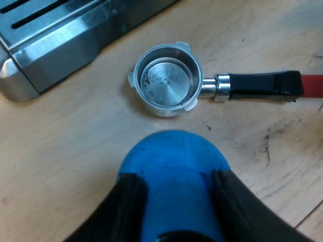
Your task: Grind coffee beans and then tamp
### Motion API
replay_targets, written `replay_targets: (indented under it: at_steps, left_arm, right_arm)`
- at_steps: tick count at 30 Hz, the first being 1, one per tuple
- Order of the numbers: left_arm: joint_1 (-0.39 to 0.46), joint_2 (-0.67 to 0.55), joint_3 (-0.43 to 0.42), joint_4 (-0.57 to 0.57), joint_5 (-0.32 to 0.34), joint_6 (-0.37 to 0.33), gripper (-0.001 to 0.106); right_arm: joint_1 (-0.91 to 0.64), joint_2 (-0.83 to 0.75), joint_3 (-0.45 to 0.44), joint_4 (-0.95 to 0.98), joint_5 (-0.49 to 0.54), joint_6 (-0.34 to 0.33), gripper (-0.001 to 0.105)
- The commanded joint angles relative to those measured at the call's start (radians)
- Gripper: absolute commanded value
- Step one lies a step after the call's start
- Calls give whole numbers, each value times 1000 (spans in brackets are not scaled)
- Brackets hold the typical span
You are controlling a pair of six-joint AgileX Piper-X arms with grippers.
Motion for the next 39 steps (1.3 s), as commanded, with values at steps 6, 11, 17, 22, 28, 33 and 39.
replay_targets:
  at_steps: [6, 11, 17, 22, 28, 33, 39]
  left_arm:
    - [-6, 29, -16, -12, 2, -3, 0]
    - [-22, 75, -17, -39, 7, -3, 0]
    - [-97, 147, -60, -42, 0, 26, 0]
    - [-107, 204, -100, -62, 2, 27, 0]
    - [-112, 299, -168, -64, 2, 49, 0]
    - [-172, 358, -190, -85, -12, 49, 0]
    - [-186, 456, -190, -102, -62, 49, 0]
  right_arm:
    - [2, -6, 126, -279, 4, -11, 70]
    - [2, -6, 162, -309, 50, -11, 70]
    - [2, -6, 178, -319, 157, 1, 70]
    - [2, -6, 178, -319, 154, 4, 70]
    - [2, -6, 178, -319, 154, 27, 70]
    - [2, -6, 178, -319, 154, 27, 70]
    - [2, -6, 178, -319, 154, 27, 70]
